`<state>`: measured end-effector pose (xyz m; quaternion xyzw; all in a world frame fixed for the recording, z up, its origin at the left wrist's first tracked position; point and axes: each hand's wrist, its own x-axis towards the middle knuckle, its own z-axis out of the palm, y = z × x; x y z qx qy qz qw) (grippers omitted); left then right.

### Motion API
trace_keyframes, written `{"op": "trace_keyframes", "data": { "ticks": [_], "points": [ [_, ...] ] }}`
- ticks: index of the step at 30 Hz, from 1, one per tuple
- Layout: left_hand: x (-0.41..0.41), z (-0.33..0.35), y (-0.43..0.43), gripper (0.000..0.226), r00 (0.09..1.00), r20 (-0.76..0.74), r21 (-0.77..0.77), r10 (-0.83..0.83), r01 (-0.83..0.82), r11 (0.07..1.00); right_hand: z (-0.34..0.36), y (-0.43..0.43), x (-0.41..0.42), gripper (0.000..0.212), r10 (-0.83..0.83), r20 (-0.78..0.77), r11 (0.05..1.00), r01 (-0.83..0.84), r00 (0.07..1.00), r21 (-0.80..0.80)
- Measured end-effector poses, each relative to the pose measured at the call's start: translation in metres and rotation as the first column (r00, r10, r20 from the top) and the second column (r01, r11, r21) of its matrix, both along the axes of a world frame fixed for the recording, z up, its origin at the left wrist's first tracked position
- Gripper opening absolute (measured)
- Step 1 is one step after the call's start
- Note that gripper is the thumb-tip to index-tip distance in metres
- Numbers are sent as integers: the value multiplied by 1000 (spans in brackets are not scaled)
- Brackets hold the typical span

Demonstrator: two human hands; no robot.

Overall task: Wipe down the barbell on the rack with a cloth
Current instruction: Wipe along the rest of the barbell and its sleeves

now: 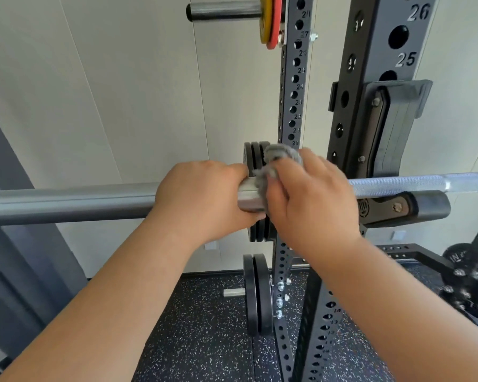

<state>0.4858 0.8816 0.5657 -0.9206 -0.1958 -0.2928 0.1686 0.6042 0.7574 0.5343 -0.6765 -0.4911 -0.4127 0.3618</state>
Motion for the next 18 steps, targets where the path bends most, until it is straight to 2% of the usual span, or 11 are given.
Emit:
{"op": "trace_keyframes", "data": {
  "ticks": [2,4,6,8,10,12,18],
  "points": [
    [-1,5,0,60,999,-43,-39,14,-16,999,32,4,5,29,-28,-161,993,9,987,-117],
    [-1,2,-1,70,999,-16,16,39,-39,999,49,6,15,34,-30,-330,980,-37,944,-194],
    [-6,-9,-2,70,995,98,97,22,-32,995,41,4,14,30,2,-284,983,-54,959,-174],
    [-12,-26,-2,64,973,232,114,-5,-22,993,10,-4,7,34,17,-128,987,-37,992,-158],
    [-15,-37,1,70,950,311,112,21,-59,992,-22,-17,1,37,27,-8,989,-28,1000,-145],
    [-12,-35,4,76,958,282,125,50,-89,988,-33,-23,4,36,57,53,990,-50,997,-130],
    [-7,-2,1,73,972,97,92,212,-221,971,-12,-4,7,33,-6,-42,997,3,999,-81]
  ]
}}
